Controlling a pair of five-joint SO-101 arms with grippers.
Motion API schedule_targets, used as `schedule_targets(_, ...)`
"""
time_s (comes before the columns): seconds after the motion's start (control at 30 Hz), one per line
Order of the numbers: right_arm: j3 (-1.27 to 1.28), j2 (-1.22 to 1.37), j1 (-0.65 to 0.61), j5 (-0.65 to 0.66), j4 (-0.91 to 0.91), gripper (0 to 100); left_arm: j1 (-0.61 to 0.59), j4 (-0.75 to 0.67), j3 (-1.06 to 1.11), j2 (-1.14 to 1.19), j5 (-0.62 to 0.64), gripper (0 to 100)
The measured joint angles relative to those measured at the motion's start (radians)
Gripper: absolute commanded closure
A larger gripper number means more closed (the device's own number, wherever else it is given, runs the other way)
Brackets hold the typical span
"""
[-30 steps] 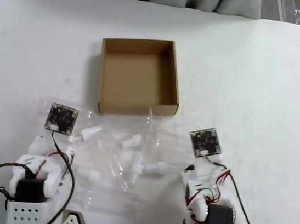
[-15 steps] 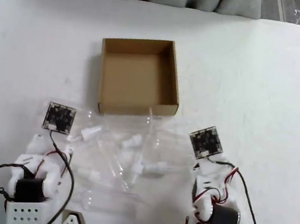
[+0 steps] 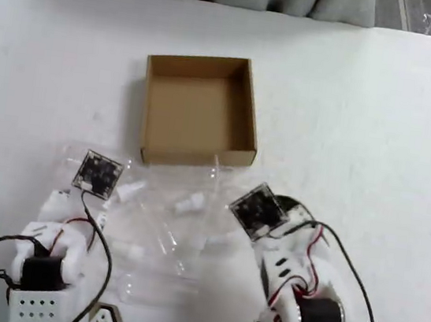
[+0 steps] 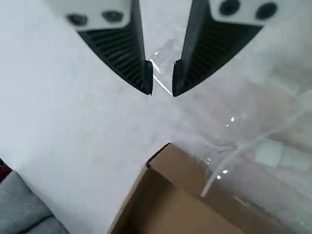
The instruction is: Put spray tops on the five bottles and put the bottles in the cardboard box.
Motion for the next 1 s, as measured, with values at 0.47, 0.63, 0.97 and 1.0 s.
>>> schedule_targets(0.47, -0.373, 0.752, -0.213, 0.011, -0.066, 86.5, 0.000, 0.000, 0.000, 0.000, 0.000, 98)
schedule_targets(0.63, -0.546, 1.010, -0.215, 0.130, 0.044, 75.9, 0.011, 0.000, 0.002, 0.000, -0.052, 98)
schedule_targets(0.97, -0.615, 1.250, -0.232, 0.155, 0.057, 76.9, 0.017, -0.018, 0.002, 0.000, -0.083, 98)
schedule_targets(1.0, -0.615, 1.263, -0.230, 0.157, 0.055, 76.9, 0.017, -0.018, 0.002, 0.000, -0.083, 98)
